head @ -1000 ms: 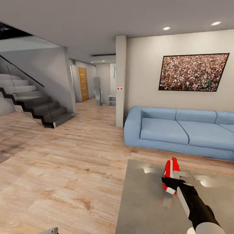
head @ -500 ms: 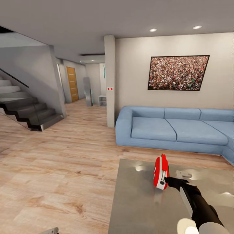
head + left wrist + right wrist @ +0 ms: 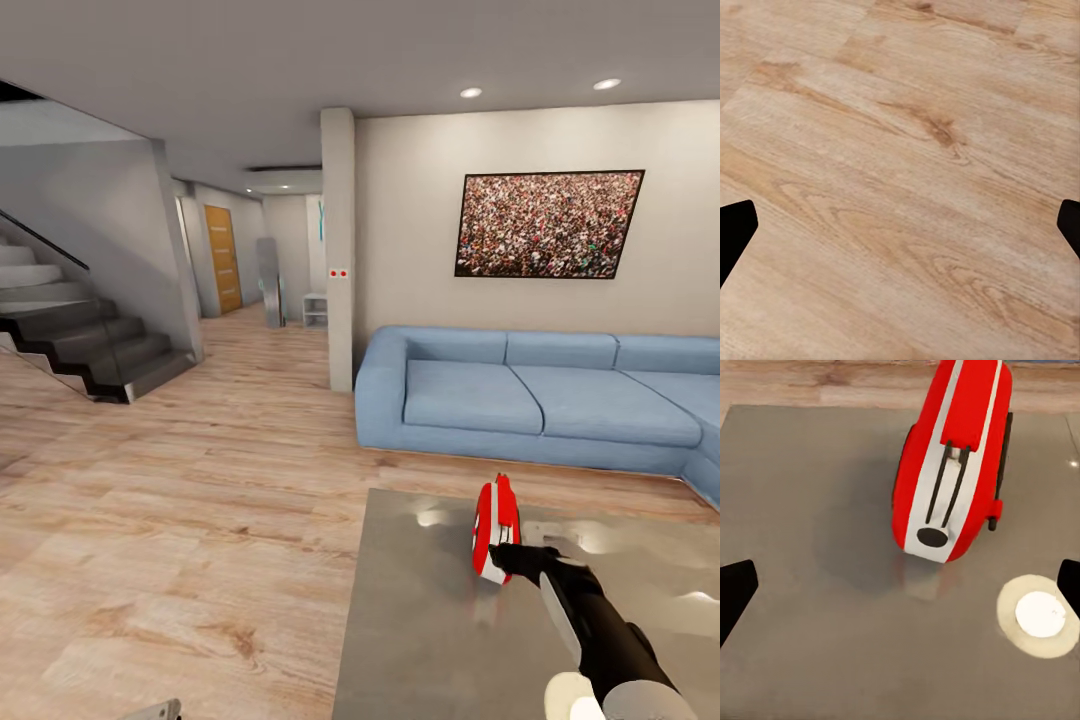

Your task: Turn on the radio receiver that's on the table in the living room.

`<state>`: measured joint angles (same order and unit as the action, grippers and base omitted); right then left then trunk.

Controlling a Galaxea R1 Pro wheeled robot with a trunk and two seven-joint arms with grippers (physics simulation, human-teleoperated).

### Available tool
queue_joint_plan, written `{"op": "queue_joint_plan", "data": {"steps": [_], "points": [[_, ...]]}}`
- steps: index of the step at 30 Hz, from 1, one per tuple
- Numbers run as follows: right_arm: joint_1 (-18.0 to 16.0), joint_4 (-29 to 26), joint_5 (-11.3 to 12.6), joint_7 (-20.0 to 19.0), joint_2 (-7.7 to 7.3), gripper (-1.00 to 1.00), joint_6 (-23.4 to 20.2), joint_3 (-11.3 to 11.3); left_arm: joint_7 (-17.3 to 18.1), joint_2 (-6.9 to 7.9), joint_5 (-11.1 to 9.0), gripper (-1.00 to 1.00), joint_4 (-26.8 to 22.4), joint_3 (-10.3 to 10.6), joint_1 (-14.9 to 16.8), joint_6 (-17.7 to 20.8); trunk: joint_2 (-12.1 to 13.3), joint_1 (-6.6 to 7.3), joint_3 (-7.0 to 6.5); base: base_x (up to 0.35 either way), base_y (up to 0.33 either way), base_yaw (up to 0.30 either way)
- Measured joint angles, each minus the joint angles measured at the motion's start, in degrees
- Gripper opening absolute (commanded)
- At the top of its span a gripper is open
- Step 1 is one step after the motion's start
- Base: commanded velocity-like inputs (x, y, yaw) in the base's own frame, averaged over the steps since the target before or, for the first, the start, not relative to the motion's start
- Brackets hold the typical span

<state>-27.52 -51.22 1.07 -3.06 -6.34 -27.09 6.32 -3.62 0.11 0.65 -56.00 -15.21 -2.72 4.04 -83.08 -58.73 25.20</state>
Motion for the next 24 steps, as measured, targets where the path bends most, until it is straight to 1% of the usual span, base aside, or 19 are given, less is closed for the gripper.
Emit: {"op": "queue_joint_plan", "data": {"steps": [1, 3, 4, 5, 6, 7, 9, 11, 12, 15, 17, 19, 20, 21, 22, 23, 24], "points": [[-0.69, -0.10, 0.01, 0.04, 0.04, 1.00, -0.13, -1.46, 0.01, -0.01, 0.01, 1.00, 0.01, 0.00, 0.00, 0.00, 0.00, 0.00, 0.00, 0.000, 0.000, 0.000], [-2.42, -0.19, 0.11, 0.10, 0.07, 1.00, -1.04, -2.89, 0.01, -0.02, 0.02, 1.00, 0.02, 0.00, 0.00, 0.00, 0.00, 0.00, 0.00, 0.000, 0.000, 0.000], [-3.87, -0.23, 0.22, 0.12, 0.08, 1.00, -2.71, -3.43, 0.00, 0.01, 0.02, 1.00, 0.02, 0.01, 0.00, 0.00, 0.00, 0.00, -0.01, 0.000, 0.000, 0.000], [-4.70, -0.24, 0.26, 0.13, 0.08, 1.00, -3.89, -3.62, 0.00, 0.02, 0.00, 1.00, 0.02, 0.00, 0.00, 0.00, 0.00, 0.00, 0.00, 0.000, 0.000, 0.000], [-6.33, -0.22, 0.34, 0.16, 0.09, 1.00, -6.46, -3.86, 0.01, 0.02, 0.00, 1.00, 0.02, 0.01, 0.00, 0.00, 0.00, 0.00, -0.01, 0.000, 0.000, 0.000], [-7.24, -0.22, 0.37, 0.18, 0.09, 1.00, -7.77, -3.95, -0.01, 0.03, 0.01, 1.00, 0.02, 0.00, 0.00, 0.00, 0.00, 0.00, 0.00, 0.000, 0.000, 0.000], [-10.54, -0.21, 0.42, 0.26, 0.10, 1.00, -11.97, -4.16, -0.01, 0.02, 0.02, 1.00, 0.02, 0.01, 0.00, 0.00, 0.00, 0.00, -0.01, 0.000, 0.000, 0.000], [-12.25, -0.20, 0.39, 0.26, 0.09, 1.00, -13.26, -4.21, 0.00, 0.00, 0.03, 1.00, 0.02, -0.01, 0.00, 0.00, 0.00, 0.00, 0.00, 0.000, 0.000, 0.000], [-13.71, -0.20, 0.38, 0.25, 0.07, 1.00, -14.08, -4.24, 0.00, -0.01, 0.02, 1.00, 0.02, 0.00, 0.00, 0.00, 0.00, 0.00, -0.01, 0.000, 0.000, 0.000], [-15.98, -0.23, 0.44, 0.25, -0.10, 1.00, -15.37, -4.08, 0.01, -0.02, -0.01, 1.00, 0.02, 0.00, 0.00, 0.00, 0.00, 0.00, 0.00, 0.000, 0.000, 0.000], [-17.01, -0.26, 0.45, 0.22, -0.19, 1.00, -18.06, -3.32, 0.01, -0.02, -0.03, 1.00, 0.02, -0.01, 0.00, 0.00, 0.00, 0.00, 0.00, 0.000, 0.000, 0.000], [-17.37, -0.27, 0.42, 0.17, -0.35, 1.00, -20.17, -1.77, 0.01, -0.02, -0.03, 1.00, 0.02, 0.00, 0.00, 0.00, 0.00, 0.00, 0.00, 0.000, 0.000, 0.000], [-17.54, -0.27, 0.29, 0.09, -0.70, 1.00, -21.07, -0.27, 0.01, -0.02, -0.04, 1.00, 0.01, 0.00, 0.00, 0.00, 0.00, 0.00, 0.00, 0.000, 0.000, 0.000], [-17.65, -0.29, 0.23, -0.09, -1.37, 1.00, -21.73, 1.37, 0.01, -0.02, -0.04, 1.00, 0.01, 0.00, -0.01, 0.00, 0.00, 0.00, 0.00, 0.000, 0.000, 0.000], [-17.68, -0.29, 0.37, -0.16, -1.82, 1.00, -21.99, 2.17, 0.01, -0.02, -0.04, 1.00, 0.01, 0.00, 0.00, 0.00, 0.00, 0.00, 0.00, 0.000, 0.000, 0.000], [-17.74, -0.25, 0.43, -0.28, -2.84, 1.00, -22.35, 3.45, 0.01, -0.02, -0.04, 1.00, 0.01, 0.00, -0.01, 0.00, 0.00, 0.00, 0.00, 0.000, 0.000, 0.000], [-17.76, -0.22, 0.68, -0.35, -3.47, 1.00, -22.48, 3.99, 0.01, -0.02, -0.04, 1.00, 0.01, 0.00, 0.00, 0.00, 0.00, 0.00, 0.00, 0.000, 0.000, 0.000]]}}
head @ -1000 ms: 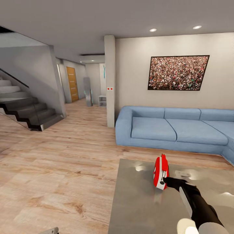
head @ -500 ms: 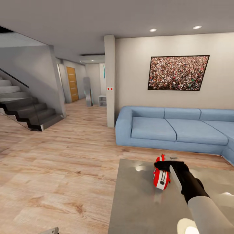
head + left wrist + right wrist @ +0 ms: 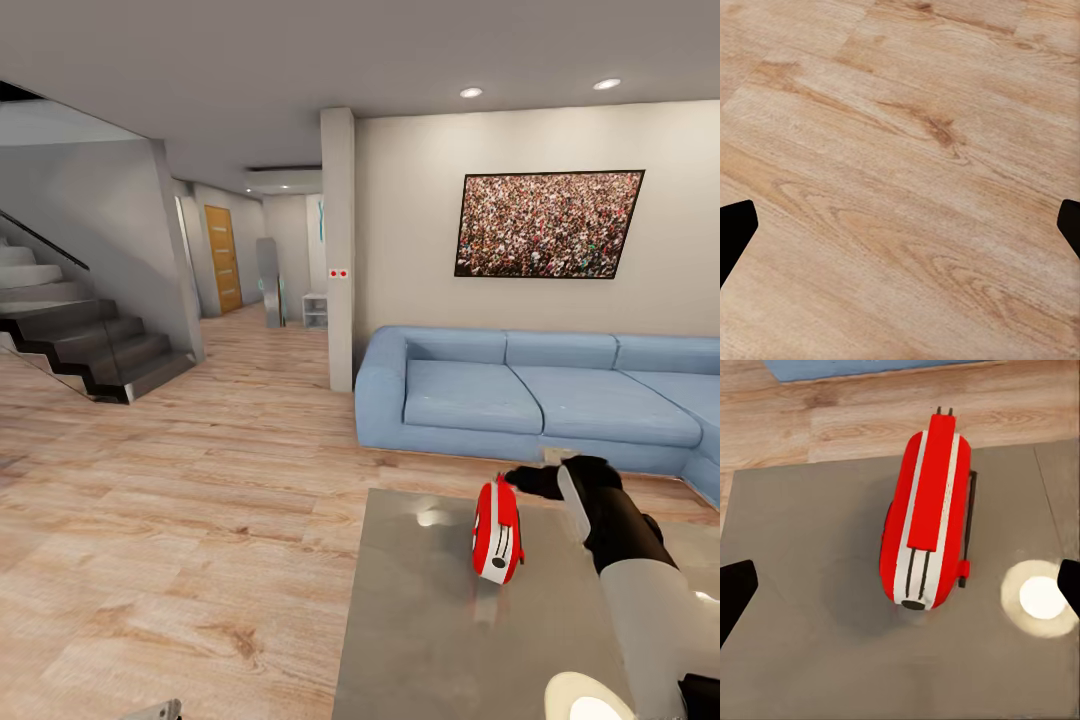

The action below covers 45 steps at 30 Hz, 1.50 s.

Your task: Turn on the radio receiver that's on the table in the living room.

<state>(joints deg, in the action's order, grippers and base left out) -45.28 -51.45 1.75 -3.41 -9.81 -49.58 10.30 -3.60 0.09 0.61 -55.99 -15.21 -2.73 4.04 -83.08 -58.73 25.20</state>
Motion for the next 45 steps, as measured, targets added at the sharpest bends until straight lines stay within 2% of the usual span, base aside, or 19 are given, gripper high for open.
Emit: {"op": "queue_joint_plan", "data": {"steps": [1, 3, 10, 14, 17, 19, 21, 22, 30, 45], "points": [[-0.03, 0.06, 0.29, -0.10, -1.12, 1.00, -0.18, 0.74, 0.00, 0.00, 0.00, 1.00, 0.00, 0.00, 0.00, 0.00, 0.00, 0.00, 0.00, 0.000, 0.000, 0.000], [-0.05, 0.24, 1.37, -0.15, -2.32, 1.00, -0.39, 1.40, 0.00, 0.00, 0.00, 1.00, 0.00, 0.00, 0.00, 0.00, 0.00, 0.00, 0.00, 0.000, 0.000, 0.000], [-0.07, 1.57, 2.74, -0.19, -4.61, 1.00, -0.29, 1.98, 0.00, 0.00, 0.05, 1.00, 0.01, -0.01, 0.00, 0.00, 0.00, 0.00, 0.00, 0.000, 0.000, 0.000], [-0.07, 1.48, 2.76, -0.27, -4.44, 1.00, -0.26, 1.50, 0.00, 0.00, 0.02, 1.00, 0.01, 0.00, 0.00, -0.05, 0.00, 0.00, 0.00, 0.000, 0.000, 0.000], [-0.07, 1.45, 2.79, -0.17, -3.97, 1.00, -0.24, -0.06, -0.01, -0.10, 0.01, 1.00, 0.00, 0.00, 0.00, -0.07, 0.00, 0.00, 0.00, 0.000, 0.000, 0.000], [-0.07, 1.46, 2.81, 0.16, -3.77, 1.00, -0.20, -2.65, 0.00, -0.15, 0.00, 1.00, 0.01, 0.00, 0.01, -0.08, 0.00, 0.00, 0.00, 0.000, 0.000, 0.000], [-0.07, 1.50, 2.89, 0.45, -3.64, 1.00, -0.17, -6.78, -0.02, -0.17, 0.01, 1.00, 0.01, 0.00, 0.01, -0.09, 0.00, 0.00, 0.00, 0.000, 0.000, 0.000], [-0.07, 1.51, 2.83, 0.47, -3.59, 1.00, -0.17, -7.22, -0.05, -0.11, 0.02, 1.00, 0.00, 0.00, 0.00, -0.09, 0.00, 0.00, 0.00, 0.000, 0.000, 0.000], [-0.07, 1.53, 2.96, 0.47, -3.44, 1.00, -0.17, -7.80, -0.14, -0.01, 0.08, 1.00, 0.00, 0.00, 0.00, -0.09, 0.00, 0.00, 0.00, 0.000, 0.137, 0.000], [-0.07, 1.53, 2.71, -0.12, -3.46, 1.00, 0.02, -7.53, -0.18, 0.09, 0.09, 1.00, 0.00, 0.00, 0.00, -0.09, 0.00, 0.00, 0.00, 0.000, 0.011, 0.000]]}}
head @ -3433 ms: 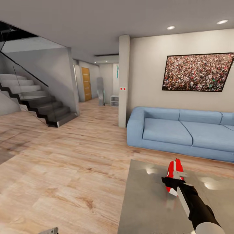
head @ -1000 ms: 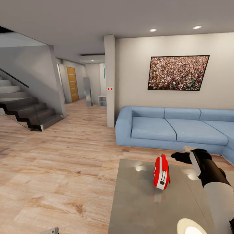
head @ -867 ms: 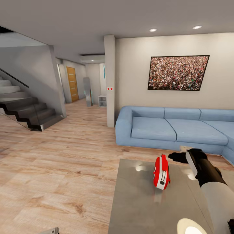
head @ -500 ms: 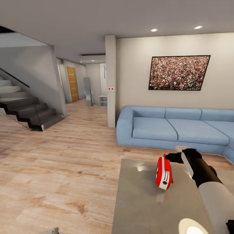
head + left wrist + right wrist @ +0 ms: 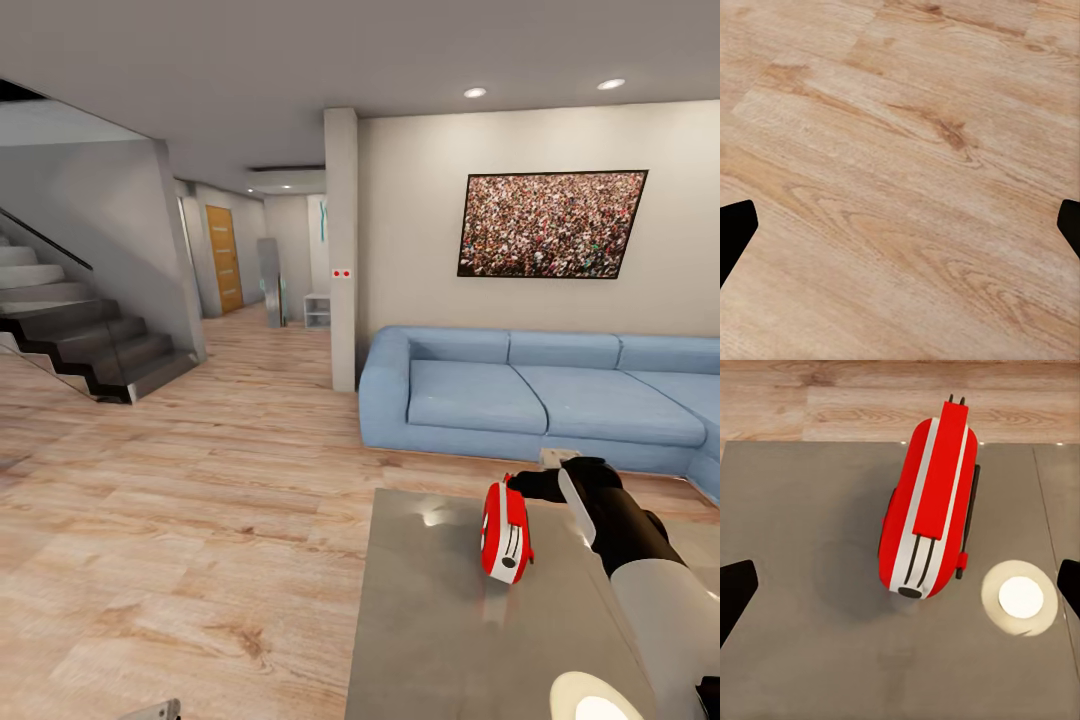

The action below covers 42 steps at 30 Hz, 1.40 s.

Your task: Turn on the radio receiver that's on the table in the living room.

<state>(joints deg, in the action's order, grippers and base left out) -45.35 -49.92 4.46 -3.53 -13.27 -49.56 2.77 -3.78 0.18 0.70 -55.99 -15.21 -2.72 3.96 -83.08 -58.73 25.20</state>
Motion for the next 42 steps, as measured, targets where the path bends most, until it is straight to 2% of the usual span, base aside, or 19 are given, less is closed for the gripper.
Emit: {"op": "queue_joint_plan", "data": {"steps": [31, 36, 42], "points": [[0.00, 0.19, 0.24, 0.51, 0.00, 1.00, 0.07, 0.15, -0.09, 0.02, 0.00, 1.00, 0.00, 0.00, 0.00, 0.07, 0.00, 0.00, 0.00, 0.035, 0.000, 0.000], [0.00, 0.82, 0.28, 0.58, -0.07, 1.00, 0.00, 0.19, -0.09, 0.03, 0.00, 1.00, 0.00, 0.00, 0.00, 0.09, 0.00, 0.00, 0.00, 0.194, 0.000, 0.000], [0.00, 1.50, 0.28, 0.25, -0.09, 1.00, -0.01, 1.97, -0.09, 0.01, 0.00, 1.00, 0.00, 0.00, 0.00, 0.09, 0.00, 0.00, 0.00, 0.062, 0.000, 0.000]]}}
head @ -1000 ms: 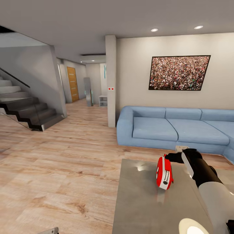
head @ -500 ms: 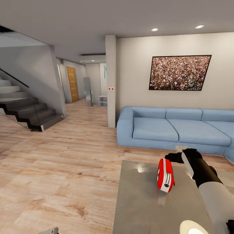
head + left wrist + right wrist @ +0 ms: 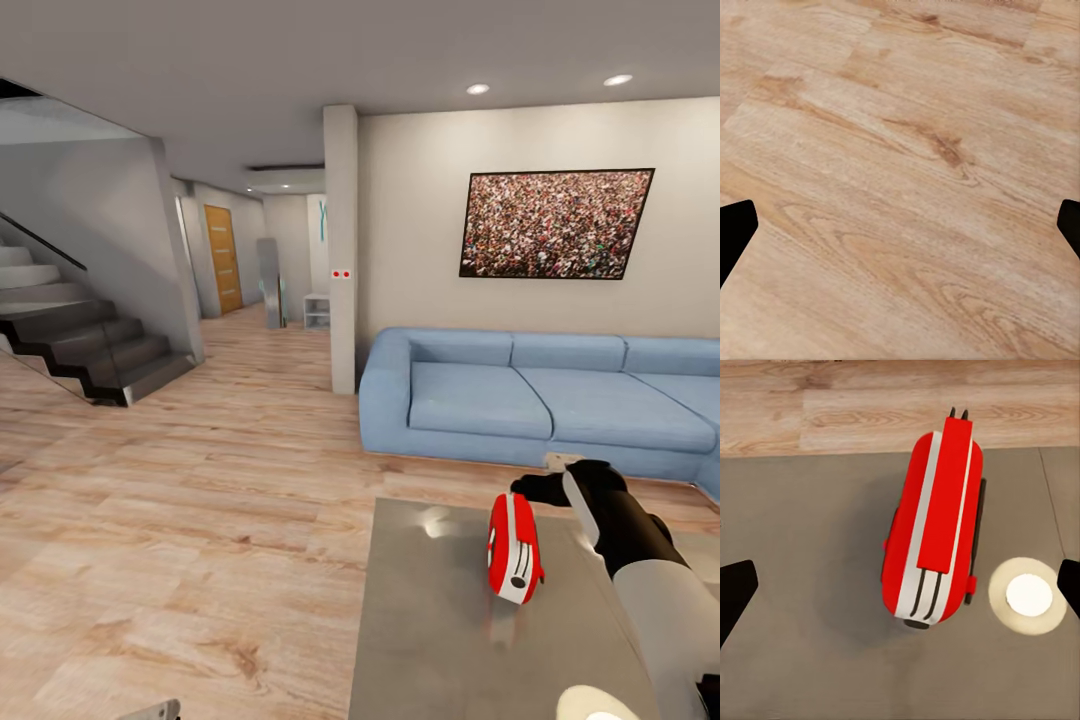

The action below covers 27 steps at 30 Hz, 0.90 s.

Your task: Turn on the radio receiver that's on the table in the living room.

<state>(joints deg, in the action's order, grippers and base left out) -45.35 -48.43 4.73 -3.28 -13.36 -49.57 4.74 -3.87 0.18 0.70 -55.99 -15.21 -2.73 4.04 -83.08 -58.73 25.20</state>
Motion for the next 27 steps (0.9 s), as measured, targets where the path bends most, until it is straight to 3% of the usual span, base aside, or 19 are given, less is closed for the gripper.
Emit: {"op": "queue_joint_plan", "data": {"steps": [19, 21, 25, 27], "points": [[0.01, 3.01, -0.26, 0.63, -0.43, 1.00, 0.26, 0.69, 0.01, -0.01, 0.00, 1.00, 0.00, 0.00, 0.00, 0.00, 0.00, 0.00, 0.00, 0.003, 0.000, 0.000], [0.00, 3.18, -0.31, 0.68, -0.56, 1.00, 0.43, 2.44, 0.01, -0.01, 0.00, 1.00, 0.00, -0.01, 0.00, 0.00, 0.00, 0.00, 0.00, 0.000, 0.000, 0.000], [0.00, 3.66, -0.71, 0.69, -0.61, 1.00, 0.65, 9.49, -0.02, -0.01, 0.00, 1.00, 0.00, 0.00, 0.00, 0.06, 0.00, 0.00, 0.00, 0.130, 0.000, 0.000], [0.00, 3.72, -0.84, 0.65, -0.61, 1.00, 0.67, 10.57, -0.09, 0.03, 0.03, 1.00, 0.00, 0.00, 0.00, 0.16, 0.00, 0.00, 0.00, 0.189, 0.000, 0.000]]}}
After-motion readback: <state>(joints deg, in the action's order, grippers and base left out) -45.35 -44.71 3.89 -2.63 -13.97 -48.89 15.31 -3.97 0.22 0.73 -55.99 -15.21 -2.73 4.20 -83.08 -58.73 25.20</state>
